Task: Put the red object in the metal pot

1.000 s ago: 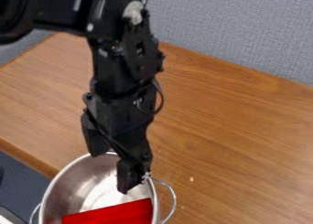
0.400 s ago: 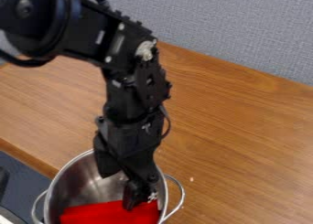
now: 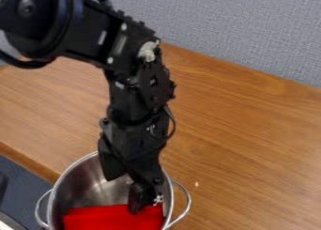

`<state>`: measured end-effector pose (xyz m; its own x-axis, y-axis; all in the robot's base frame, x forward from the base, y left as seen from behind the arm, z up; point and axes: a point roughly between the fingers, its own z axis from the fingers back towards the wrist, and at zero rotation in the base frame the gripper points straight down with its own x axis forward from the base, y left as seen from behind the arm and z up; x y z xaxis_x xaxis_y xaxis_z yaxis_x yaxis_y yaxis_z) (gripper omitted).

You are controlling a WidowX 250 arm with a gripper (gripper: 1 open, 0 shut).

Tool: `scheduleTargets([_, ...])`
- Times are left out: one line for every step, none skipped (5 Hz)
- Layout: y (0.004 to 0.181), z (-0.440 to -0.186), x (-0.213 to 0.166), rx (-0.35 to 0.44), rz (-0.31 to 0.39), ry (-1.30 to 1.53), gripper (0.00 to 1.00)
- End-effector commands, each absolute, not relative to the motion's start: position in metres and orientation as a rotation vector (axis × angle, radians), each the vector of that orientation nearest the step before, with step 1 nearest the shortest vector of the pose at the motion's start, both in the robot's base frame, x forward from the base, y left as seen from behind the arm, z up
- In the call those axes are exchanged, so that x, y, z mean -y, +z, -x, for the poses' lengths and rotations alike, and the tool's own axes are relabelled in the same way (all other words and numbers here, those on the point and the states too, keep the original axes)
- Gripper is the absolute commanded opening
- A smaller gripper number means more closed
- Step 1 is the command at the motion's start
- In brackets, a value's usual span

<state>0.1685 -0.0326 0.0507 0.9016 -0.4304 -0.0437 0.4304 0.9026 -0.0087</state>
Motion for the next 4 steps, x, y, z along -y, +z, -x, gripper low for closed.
scheduleTargets([0.027, -0.161, 0.029, -0.076, 0.0, -0.444, 1.0])
scheduleTargets([0.019, -0.157, 0.027, -0.093, 0.006, -0.437, 1.0])
scheduleTargets([0.014, -0.156, 0.025, -0.09, 0.009, -0.435, 0.0])
scheduleTargets([0.019, -0.158, 0.024, -0.091, 0.011, -0.433, 0.0])
